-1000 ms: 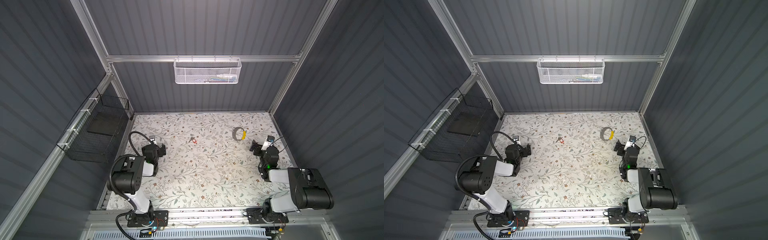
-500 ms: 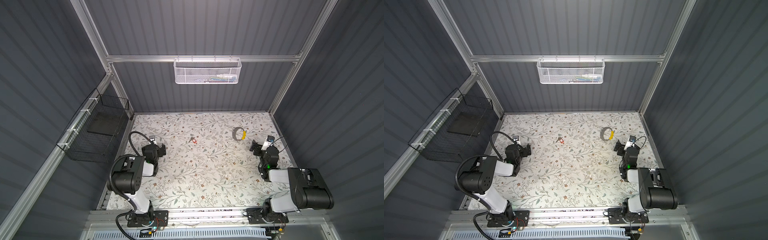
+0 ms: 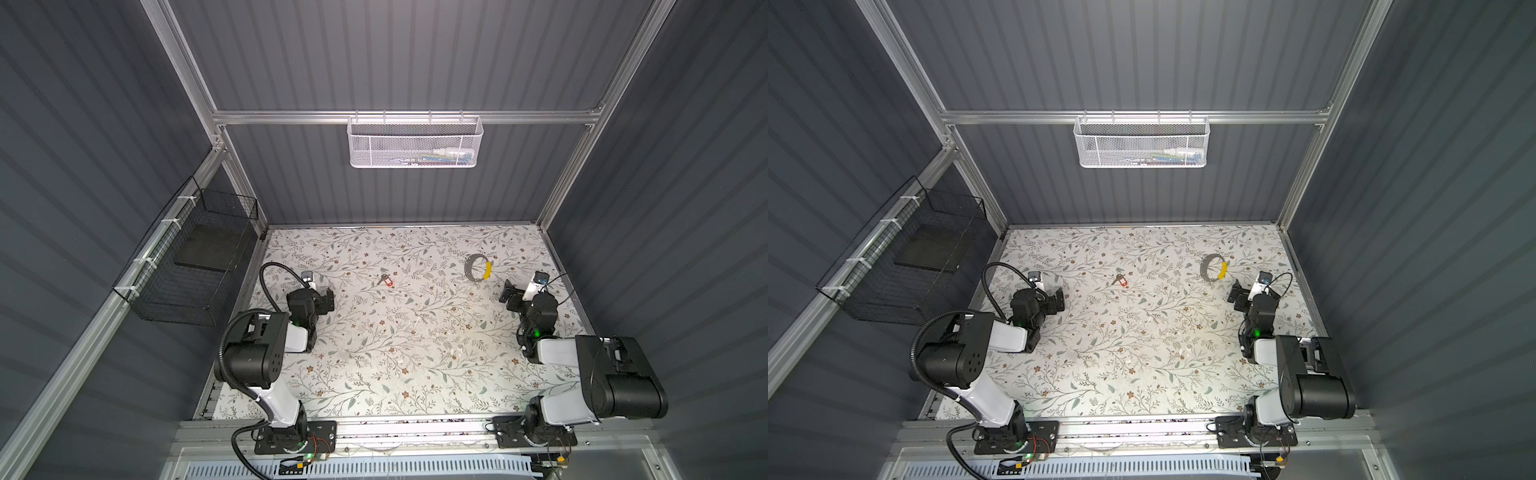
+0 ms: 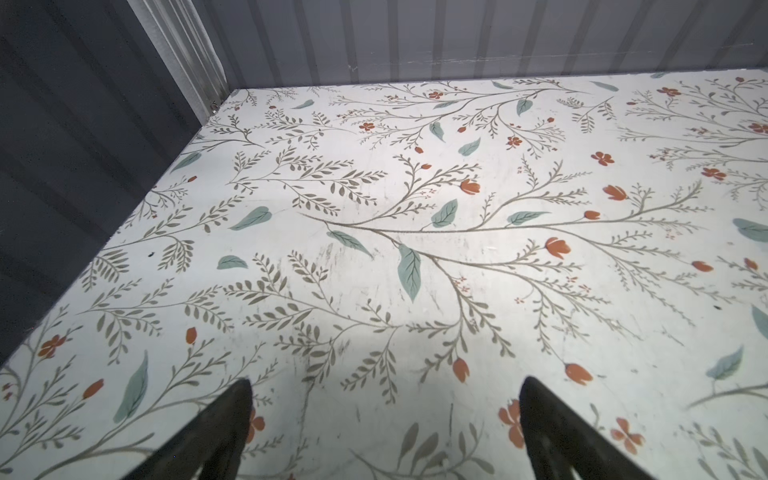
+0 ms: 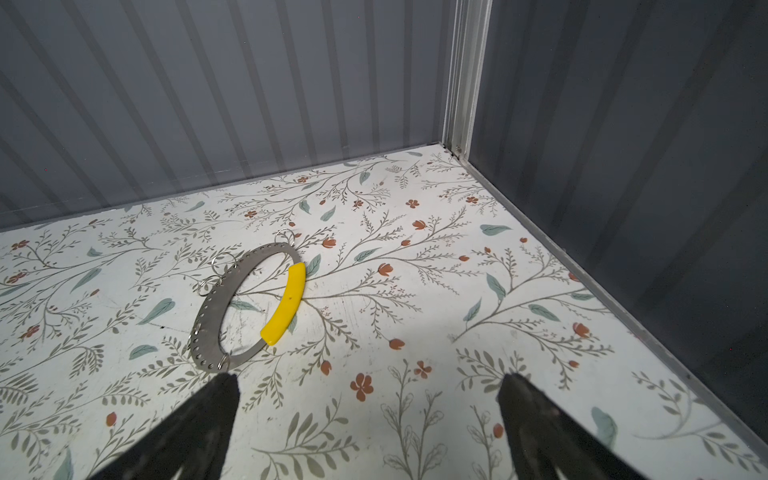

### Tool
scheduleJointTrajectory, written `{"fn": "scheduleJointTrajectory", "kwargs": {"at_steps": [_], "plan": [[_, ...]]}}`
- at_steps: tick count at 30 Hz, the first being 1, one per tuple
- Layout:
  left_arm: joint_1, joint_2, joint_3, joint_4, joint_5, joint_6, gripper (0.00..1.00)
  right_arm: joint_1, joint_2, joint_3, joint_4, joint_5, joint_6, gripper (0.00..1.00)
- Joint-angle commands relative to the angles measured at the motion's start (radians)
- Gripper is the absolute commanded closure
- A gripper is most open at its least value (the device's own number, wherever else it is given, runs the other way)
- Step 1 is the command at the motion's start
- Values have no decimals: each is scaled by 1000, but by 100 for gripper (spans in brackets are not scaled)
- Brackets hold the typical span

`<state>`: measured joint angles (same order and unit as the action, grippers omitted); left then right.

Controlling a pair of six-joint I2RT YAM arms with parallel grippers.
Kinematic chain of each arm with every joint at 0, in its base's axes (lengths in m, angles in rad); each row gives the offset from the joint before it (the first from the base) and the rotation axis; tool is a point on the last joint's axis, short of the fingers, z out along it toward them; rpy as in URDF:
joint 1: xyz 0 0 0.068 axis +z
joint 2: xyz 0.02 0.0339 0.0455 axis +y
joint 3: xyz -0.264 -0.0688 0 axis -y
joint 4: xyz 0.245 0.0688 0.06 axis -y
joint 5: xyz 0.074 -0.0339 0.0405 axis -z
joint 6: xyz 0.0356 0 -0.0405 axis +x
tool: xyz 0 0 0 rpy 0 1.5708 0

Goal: Put the keys on the keyring
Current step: 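Move the right gripper toward the metal hoop with yellow grip while the left gripper rises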

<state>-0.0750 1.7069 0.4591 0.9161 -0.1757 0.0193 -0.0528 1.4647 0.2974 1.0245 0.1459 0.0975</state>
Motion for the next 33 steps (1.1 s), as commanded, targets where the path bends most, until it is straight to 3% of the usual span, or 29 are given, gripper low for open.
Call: {"fn": "scheduleJointTrajectory", "kwargs": {"at_steps": [1, 6, 11, 15, 20, 22, 25, 29, 33], "plan": [[-2, 10, 13, -7, 19, 18, 0, -2, -5, -7, 20, 10, 7, 1], [1, 11, 22, -23, 14, 11, 0, -2, -6, -7, 20, 10, 7, 1], [1, 1, 20, -17, -60, -9, 0, 20, -46, -5, -5, 0, -29, 1], [1, -147, 199, -432, -175, -60, 0, 61, -268, 88, -336, 102, -32, 1], [1, -206, 540, -949, -209, -284, 0, 60, -501, 202, -641, 106, 153, 1], [1, -218, 652, -1102, -166, -345, 0, 57, -566, 260, -765, 86, 254, 1], [2, -287, 651, -1096, -64, -424, 0, 55, -613, 311, -866, 61, 403, 1], [1, -380, 618, -1091, 69, -509, 0, 54, -599, 365, -899, -116, 418, 1], [0, -470, 503, -1016, 227, -601, 0, 55, -467, 450, -1008, -226, 421, 1]]}}
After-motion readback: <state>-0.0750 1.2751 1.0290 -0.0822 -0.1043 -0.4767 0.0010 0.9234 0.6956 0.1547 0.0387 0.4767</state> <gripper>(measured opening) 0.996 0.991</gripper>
